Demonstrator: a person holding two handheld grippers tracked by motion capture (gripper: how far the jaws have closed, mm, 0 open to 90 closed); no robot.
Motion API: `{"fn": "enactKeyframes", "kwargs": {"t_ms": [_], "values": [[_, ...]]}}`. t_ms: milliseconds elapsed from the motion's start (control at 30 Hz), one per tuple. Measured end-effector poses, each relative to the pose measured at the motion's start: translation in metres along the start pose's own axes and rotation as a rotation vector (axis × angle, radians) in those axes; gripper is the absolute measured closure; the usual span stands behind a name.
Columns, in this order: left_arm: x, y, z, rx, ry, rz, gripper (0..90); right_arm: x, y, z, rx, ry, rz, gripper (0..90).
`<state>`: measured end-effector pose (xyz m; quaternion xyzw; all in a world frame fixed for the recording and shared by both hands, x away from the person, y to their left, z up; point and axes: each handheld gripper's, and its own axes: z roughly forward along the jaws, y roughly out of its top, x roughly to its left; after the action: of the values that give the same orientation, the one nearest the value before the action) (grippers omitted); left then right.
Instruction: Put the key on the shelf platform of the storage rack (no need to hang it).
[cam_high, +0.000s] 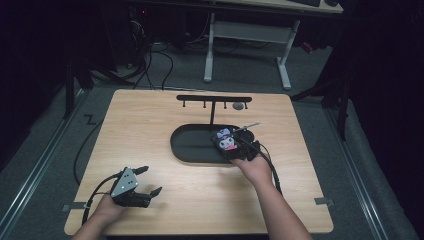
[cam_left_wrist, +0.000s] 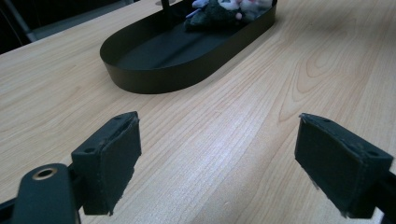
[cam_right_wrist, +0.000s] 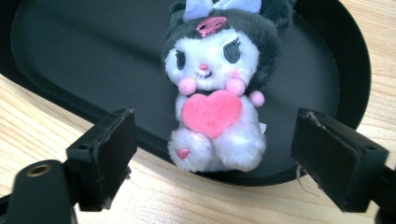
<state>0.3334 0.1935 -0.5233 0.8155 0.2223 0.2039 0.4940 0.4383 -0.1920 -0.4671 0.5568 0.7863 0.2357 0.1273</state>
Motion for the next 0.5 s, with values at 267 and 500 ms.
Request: {"fn": "enactKeyframes", "kwargs": {"t_ms": [267,500], "values": [[0.0,0.0,0.0,0.0,-0.001,0.0,15.4,0.005,-0.002,-0.001,-0.005,-0.014,-0.017,3.8],[0.0,0.0,0.0,0.002,-0.001,0.0,15.4,0.01,-0.012,-0.01,-0.038,-0.017,-0.029,0.0]]}}
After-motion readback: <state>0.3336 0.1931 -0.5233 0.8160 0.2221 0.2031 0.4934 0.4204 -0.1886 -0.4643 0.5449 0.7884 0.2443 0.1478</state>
